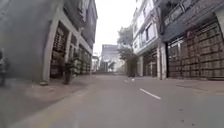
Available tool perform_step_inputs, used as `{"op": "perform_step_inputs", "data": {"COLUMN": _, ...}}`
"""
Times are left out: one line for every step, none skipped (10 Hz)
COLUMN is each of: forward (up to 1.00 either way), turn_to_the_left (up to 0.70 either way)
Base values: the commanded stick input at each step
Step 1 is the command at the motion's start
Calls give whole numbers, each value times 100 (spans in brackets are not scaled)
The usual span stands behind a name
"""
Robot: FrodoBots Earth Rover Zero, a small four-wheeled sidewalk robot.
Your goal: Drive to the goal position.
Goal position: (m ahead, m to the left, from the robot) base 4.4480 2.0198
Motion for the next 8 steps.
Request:
{"op": "perform_step_inputs", "data": {"forward": 100, "turn_to_the_left": 0}}
{"op": "perform_step_inputs", "data": {"forward": 100, "turn_to_the_left": 0}}
{"op": "perform_step_inputs", "data": {"forward": 100, "turn_to_the_left": 0}}
{"op": "perform_step_inputs", "data": {"forward": 100, "turn_to_the_left": 0}}
{"op": "perform_step_inputs", "data": {"forward": 100, "turn_to_the_left": 0}}
{"op": "perform_step_inputs", "data": {"forward": 100, "turn_to_the_left": 0}}
{"op": "perform_step_inputs", "data": {"forward": 100, "turn_to_the_left": 0}}
{"op": "perform_step_inputs", "data": {"forward": 100, "turn_to_the_left": 0}}
